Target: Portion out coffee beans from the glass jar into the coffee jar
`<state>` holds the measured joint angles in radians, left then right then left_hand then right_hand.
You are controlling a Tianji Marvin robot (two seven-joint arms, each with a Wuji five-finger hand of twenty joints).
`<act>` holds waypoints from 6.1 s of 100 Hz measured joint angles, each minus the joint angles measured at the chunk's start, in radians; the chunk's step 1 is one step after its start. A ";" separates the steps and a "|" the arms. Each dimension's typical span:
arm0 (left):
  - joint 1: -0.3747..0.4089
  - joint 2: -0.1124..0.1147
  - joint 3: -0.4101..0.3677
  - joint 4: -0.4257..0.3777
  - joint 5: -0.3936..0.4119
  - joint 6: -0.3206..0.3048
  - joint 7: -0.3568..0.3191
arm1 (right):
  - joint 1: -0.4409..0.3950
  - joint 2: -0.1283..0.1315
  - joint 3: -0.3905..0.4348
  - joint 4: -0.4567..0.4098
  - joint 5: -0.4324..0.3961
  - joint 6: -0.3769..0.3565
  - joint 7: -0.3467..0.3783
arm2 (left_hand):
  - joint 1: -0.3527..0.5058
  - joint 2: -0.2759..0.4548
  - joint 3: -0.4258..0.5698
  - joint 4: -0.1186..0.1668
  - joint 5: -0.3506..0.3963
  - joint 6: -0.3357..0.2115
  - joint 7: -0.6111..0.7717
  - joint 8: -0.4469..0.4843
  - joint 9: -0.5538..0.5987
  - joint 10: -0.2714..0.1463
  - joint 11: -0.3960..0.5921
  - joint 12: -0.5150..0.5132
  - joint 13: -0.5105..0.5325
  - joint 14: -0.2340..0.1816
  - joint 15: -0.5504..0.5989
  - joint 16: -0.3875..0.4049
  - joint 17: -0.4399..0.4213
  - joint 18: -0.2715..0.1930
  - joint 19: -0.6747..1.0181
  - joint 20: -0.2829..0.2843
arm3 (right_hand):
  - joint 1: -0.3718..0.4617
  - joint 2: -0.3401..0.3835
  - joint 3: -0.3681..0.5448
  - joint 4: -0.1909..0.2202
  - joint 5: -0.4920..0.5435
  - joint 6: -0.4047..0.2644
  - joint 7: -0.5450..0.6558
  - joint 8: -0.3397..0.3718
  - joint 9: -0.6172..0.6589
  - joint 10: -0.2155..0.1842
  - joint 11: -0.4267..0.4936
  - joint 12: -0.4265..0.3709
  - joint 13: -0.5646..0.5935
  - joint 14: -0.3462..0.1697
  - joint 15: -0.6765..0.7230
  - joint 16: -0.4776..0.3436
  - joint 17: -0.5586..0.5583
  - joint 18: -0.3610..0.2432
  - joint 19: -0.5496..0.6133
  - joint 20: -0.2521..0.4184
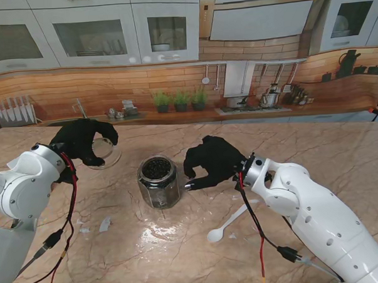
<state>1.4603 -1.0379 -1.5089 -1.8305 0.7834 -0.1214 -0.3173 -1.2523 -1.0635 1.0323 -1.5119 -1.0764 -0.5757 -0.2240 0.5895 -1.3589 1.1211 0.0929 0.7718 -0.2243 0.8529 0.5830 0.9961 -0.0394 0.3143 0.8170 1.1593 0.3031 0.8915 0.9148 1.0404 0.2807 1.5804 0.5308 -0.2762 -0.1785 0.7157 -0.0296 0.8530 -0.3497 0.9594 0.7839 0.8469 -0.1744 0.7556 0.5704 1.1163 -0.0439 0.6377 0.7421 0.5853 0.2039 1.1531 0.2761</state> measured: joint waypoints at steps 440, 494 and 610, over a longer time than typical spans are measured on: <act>-0.157 -0.015 0.392 0.081 0.013 0.155 0.018 | -0.117 0.018 0.096 -0.014 -0.059 0.048 -0.056 | -0.022 0.344 -0.115 -0.197 -0.142 0.000 -0.048 -0.039 -0.204 -0.006 0.143 -0.246 -0.106 -0.059 -0.189 0.094 -0.056 -0.043 -0.177 -0.033 | 0.001 0.000 0.000 0.000 0.053 -0.008 0.015 0.000 0.048 -0.013 0.012 0.000 0.009 -0.001 0.013 0.000 0.011 -0.001 0.000 0.000; -0.142 -0.008 0.381 0.076 0.059 0.096 0.020 | -0.118 0.018 0.098 -0.012 -0.059 0.052 -0.057 | -0.132 0.521 -0.215 -0.184 -0.190 0.027 -0.158 -0.102 -0.455 -0.006 0.067 -0.364 -0.438 -0.048 -0.383 -0.116 -0.410 0.097 -0.324 0.070 | 0.001 0.000 0.000 0.000 0.054 -0.009 0.025 0.000 0.058 -0.018 0.012 0.000 0.011 -0.001 0.013 0.000 0.012 -0.001 0.000 0.000; 0.093 -0.041 0.147 -0.029 -0.105 -0.016 0.207 | -0.163 -0.006 0.143 -0.129 0.185 0.195 0.144 | -0.190 0.690 -0.404 -0.180 -0.308 0.256 -0.420 -0.286 -0.574 0.054 -0.030 -0.557 -0.795 -0.070 -0.632 -0.481 -0.940 -0.032 -0.783 -0.117 | 0.064 -0.073 0.060 0.006 -0.537 0.224 -0.570 -0.296 -0.345 0.179 -0.503 -0.391 -0.567 0.117 -0.460 -0.447 -0.292 0.013 -0.343 -0.131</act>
<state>1.5534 -1.0792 -1.3619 -1.8594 0.6781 -0.1372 -0.1103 -1.4156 -1.0698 1.1750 -1.6412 -0.8915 -0.3803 -0.0804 0.3992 -0.6686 0.7175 -0.0867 0.4635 0.0317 0.4329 0.2973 0.4220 0.0146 0.2846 0.2605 0.3638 0.2336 0.2596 0.4339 0.1008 0.2482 0.7970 0.4136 -0.2124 -0.2519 0.7752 -0.0237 0.3165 -0.1253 0.3899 0.4883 0.5019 0.0047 0.2526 0.1796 0.5496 0.0731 0.1778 0.2951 0.2928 0.2171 0.8104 0.1447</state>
